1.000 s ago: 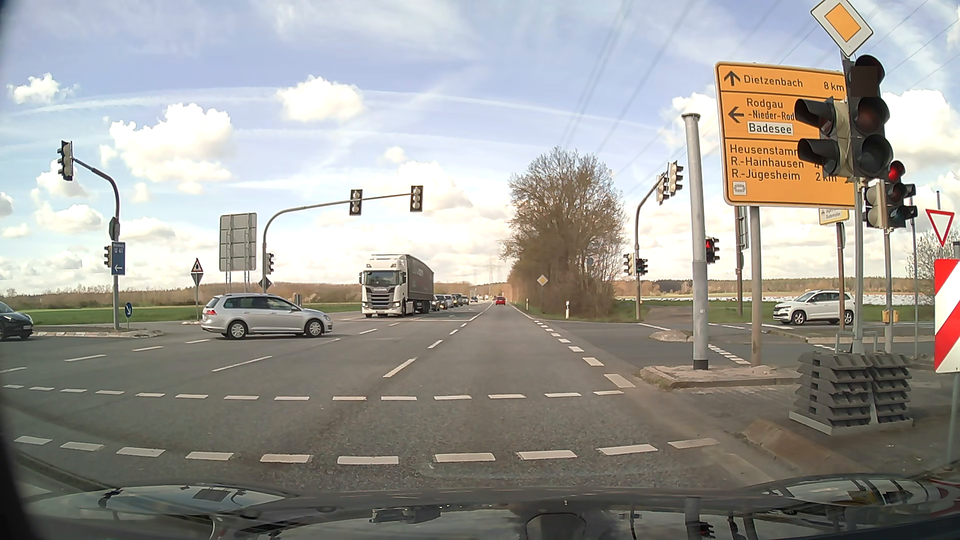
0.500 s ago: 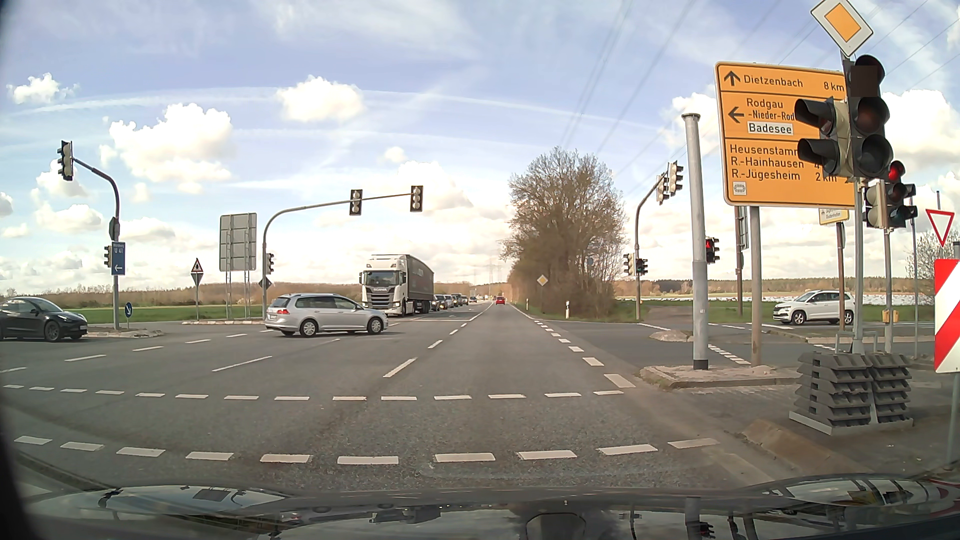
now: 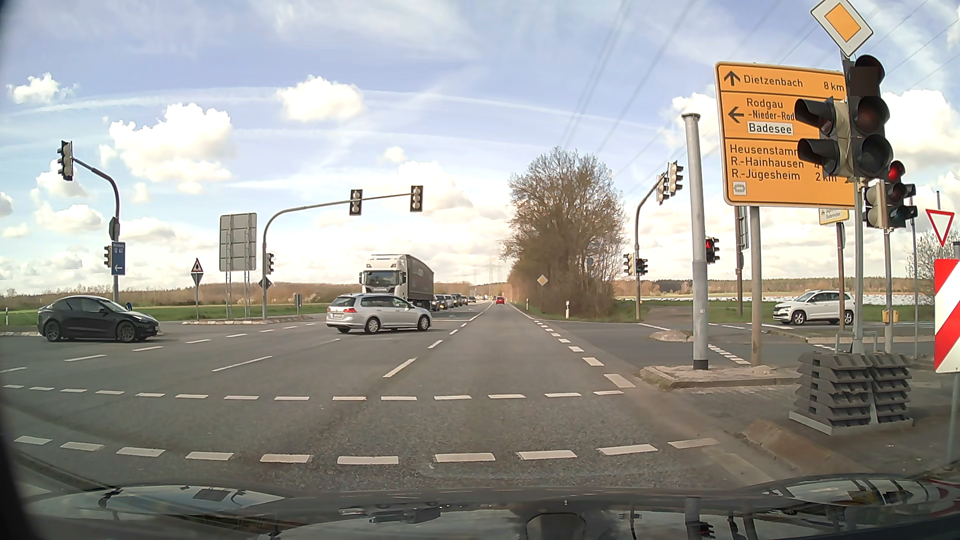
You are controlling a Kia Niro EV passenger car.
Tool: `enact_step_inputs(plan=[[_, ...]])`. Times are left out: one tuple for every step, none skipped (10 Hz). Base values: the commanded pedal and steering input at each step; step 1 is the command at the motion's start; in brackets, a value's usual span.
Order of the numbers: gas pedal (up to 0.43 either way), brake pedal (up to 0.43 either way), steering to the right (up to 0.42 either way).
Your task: Follow the waypoints while adhering to traffic rules and regulations
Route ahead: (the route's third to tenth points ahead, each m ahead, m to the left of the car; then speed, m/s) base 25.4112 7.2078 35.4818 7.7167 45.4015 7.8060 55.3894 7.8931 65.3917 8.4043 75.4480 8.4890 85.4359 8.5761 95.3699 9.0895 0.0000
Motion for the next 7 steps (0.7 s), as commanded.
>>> enact_step_inputs(plan=[[0.000,0.305,-0.004],[0.000,0.305,-0.004],[0.000,0.305,-0.004],[0.000,0.305,-0.004],[0.000,0.305,-0.004],[0.000,0.305,-0.004],[0.000,0.305,-0.004]])
